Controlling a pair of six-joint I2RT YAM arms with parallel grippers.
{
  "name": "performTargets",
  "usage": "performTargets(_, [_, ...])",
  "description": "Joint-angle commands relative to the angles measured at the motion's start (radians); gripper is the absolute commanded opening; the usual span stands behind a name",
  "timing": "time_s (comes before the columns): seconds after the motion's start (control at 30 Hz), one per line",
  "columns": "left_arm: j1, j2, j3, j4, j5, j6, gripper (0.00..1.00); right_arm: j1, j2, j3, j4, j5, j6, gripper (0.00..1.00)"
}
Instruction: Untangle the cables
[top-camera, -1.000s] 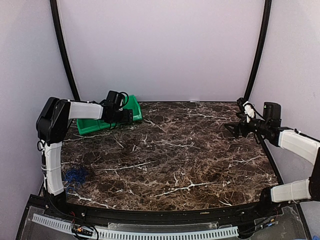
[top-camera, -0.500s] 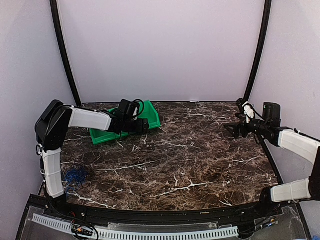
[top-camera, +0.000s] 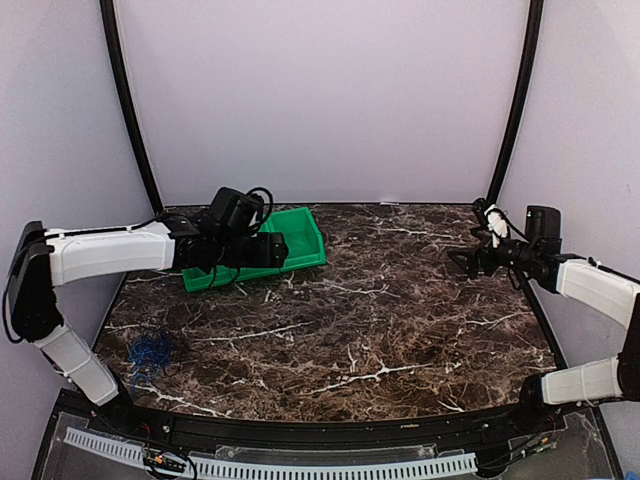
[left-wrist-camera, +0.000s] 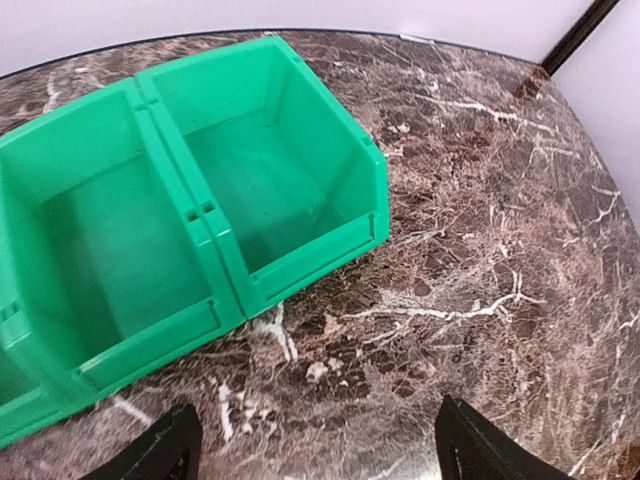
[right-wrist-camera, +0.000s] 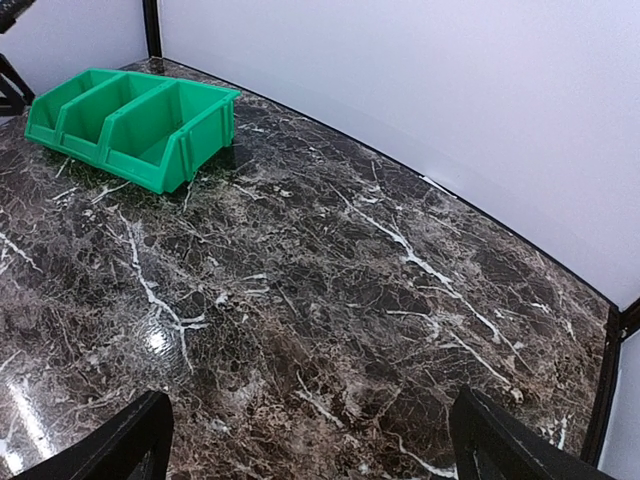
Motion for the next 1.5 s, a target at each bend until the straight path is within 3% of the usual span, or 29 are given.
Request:
performTargets(0.0, [-0.016,-0.215,-0.076,-0.317,-0.211,-0.269,0.85,-0.007,-0.007,0.012,0.007,-0.027,-0.013,0.99])
performTargets(0.27, [-0.067,-0.483,-0.277,-0.638,-0.396,-0.581,0.98,-0.002,0.038,0.043,-0.044,-0.074,-0.025,0.98])
performTargets(0.47, [-0.108,-0.517,-0.329,-0.94,-0.501,-0.94,0.95,0.022,0.052,0.054,-0.055,-0.076,-0.048,0.98])
performTargets(0.57, [-0.109,-0.489,-0.368,-0.963,-0.457,-1.075,0.92,0.034,0.051,0.056,-0.083,-0.073,-0.057,0.98])
performTargets(0.77, [-0.117,-0.405,-0.446,-0.917,-0.371,-1.179,0.92,0.048,0.052,0.059,-0.098,-0.07,-0.074,0.98])
performTargets(0.9, [-0.117,-0.386,-0.493,-0.839,-0.361,-1.163,0.91,0.054,0.055,0.061,-0.104,-0.067,-0.081,0.98])
performTargets(1.03, [-0.118,-0.389,-0.557,-0.693,-0.332,-1.096,0.83,0.062,0.066,0.063,-0.109,-0.064,-0.089,0.98])
performTargets(1.13, [-0.119,-0.404,-0.587,-0.523,-0.306,-0.988,0.63,0.069,0.072,0.066,-0.114,-0.06,-0.091,0.98])
performTargets(1.2, [-0.122,-0.409,-0.597,-0.461,-0.295,-0.956,0.56,0.073,0.074,0.065,-0.116,-0.058,-0.093,0.98])
performTargets(1.37, [-0.176,-0.389,-0.577,-0.331,-0.31,-0.865,0.5,0.076,0.079,0.065,-0.117,-0.049,-0.097,0.98])
performTargets(1.47, [-0.22,-0.348,-0.565,-0.22,-0.255,-0.767,0.4,0.078,0.086,0.067,-0.12,-0.044,-0.099,0.98])
